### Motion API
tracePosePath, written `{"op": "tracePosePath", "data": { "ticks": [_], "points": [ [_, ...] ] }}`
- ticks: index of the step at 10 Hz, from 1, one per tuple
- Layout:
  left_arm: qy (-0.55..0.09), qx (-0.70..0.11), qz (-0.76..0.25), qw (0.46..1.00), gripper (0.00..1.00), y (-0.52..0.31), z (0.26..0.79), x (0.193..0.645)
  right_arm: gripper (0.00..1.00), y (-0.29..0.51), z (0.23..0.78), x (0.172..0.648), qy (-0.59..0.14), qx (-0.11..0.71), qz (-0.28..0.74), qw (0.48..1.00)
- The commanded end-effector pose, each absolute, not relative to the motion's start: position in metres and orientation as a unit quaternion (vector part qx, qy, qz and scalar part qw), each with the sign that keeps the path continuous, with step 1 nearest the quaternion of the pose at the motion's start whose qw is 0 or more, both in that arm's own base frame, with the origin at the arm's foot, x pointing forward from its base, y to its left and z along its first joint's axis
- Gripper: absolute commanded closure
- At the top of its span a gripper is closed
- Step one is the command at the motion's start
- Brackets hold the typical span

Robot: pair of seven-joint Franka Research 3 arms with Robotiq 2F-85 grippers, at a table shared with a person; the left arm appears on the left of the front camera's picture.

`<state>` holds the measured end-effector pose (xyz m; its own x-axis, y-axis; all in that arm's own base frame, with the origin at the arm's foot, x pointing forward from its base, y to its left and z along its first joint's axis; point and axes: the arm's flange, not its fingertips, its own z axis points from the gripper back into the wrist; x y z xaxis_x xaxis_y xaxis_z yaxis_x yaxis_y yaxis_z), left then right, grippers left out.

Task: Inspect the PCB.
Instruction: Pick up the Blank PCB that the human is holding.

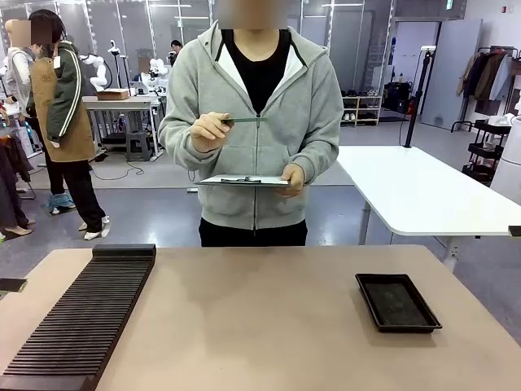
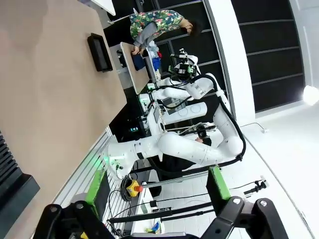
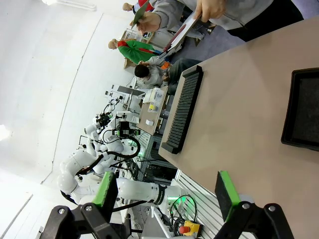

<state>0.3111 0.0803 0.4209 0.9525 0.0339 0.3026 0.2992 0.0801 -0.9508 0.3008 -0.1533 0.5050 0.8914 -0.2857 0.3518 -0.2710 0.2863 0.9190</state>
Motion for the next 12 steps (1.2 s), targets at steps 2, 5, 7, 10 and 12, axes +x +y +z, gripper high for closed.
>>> {"op": "tracePosePath", "data": {
  "ticks": [2,5,7,10,12],
  "points": [
    [-0.124,-0.667,-0.09,0.729,0.0,0.0802,0.4211,0.3111,0.0,-0.1533,0.506,0.3021,-0.244,0.6,0.001,0.762],
    [-0.124,-0.667,-0.09,0.729,0.0,0.0802,0.4211,0.3111,0.0,-0.1533,0.506,0.3021,-0.244,0.6,0.001,0.762],
    [-0.124,-0.667,-0.09,0.729,0.0,0.0802,0.4211,0.3111,0.0,-0.1533,0.506,0.3021,-0.244,0.6,0.001,0.762],
    [-0.124,-0.667,-0.09,0.729,0.0,0.0802,0.4211,0.3111,0.0,-0.1533,0.506,0.3021,-0.244,0.6,0.001,0.762],
    [-0.124,-0.667,-0.09,0.729,0.0,0.0802,0.4211,0.3111,0.0,-0.1533,0.506,0.3021,-0.244,0.6,0.001,0.762]
  ]
}}
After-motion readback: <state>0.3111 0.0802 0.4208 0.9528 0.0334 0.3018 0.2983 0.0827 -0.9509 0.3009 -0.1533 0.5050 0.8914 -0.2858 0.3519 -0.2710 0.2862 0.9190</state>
